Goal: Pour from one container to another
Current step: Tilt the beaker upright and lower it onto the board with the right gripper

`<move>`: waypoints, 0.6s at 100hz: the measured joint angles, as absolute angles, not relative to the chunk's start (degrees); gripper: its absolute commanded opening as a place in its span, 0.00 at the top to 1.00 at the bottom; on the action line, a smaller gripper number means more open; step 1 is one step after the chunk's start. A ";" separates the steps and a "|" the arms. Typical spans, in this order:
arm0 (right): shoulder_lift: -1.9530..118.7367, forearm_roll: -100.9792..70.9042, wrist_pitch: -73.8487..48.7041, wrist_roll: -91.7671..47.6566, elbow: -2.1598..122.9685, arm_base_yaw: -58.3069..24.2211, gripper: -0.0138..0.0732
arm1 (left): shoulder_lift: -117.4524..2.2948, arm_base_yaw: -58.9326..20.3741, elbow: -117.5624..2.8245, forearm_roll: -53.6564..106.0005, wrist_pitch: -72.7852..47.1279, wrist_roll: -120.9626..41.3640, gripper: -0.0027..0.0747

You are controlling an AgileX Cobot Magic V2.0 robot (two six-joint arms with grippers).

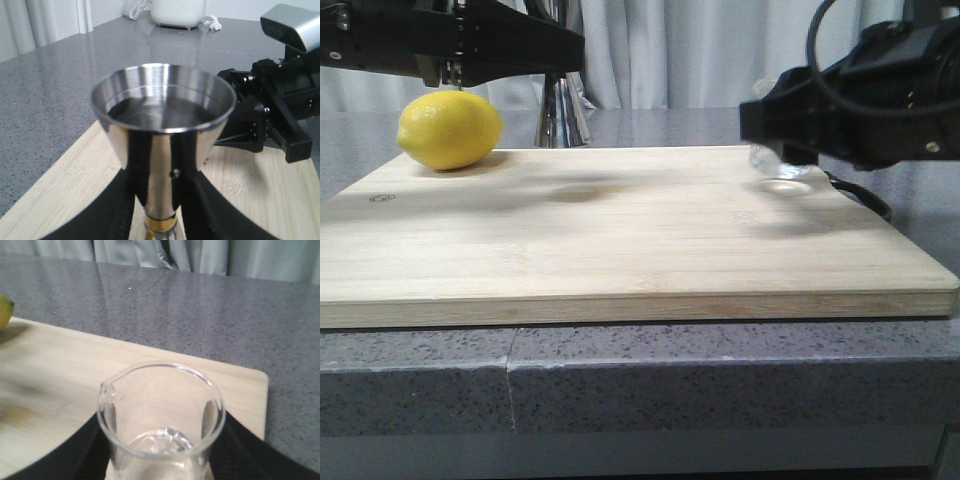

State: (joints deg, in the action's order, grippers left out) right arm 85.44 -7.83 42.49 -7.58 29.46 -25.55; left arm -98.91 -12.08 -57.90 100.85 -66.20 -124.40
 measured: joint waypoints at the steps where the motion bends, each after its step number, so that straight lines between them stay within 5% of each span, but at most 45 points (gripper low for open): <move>1: 85.58 -7.43 42.71 -7.58 29.46 -25.55 0.46 | -98.91 -12.08 -57.90 100.85 -66.20 -124.40 0.72; 60: 89.52 -5.85 46.99 -7.58 29.46 -25.65 0.40 | -98.91 -12.08 -57.90 100.85 -66.20 -124.40 0.72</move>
State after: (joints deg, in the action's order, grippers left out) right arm 89.52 -5.85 46.99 -7.58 29.46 -25.65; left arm -98.91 -12.08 -57.90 100.85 -66.20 -124.40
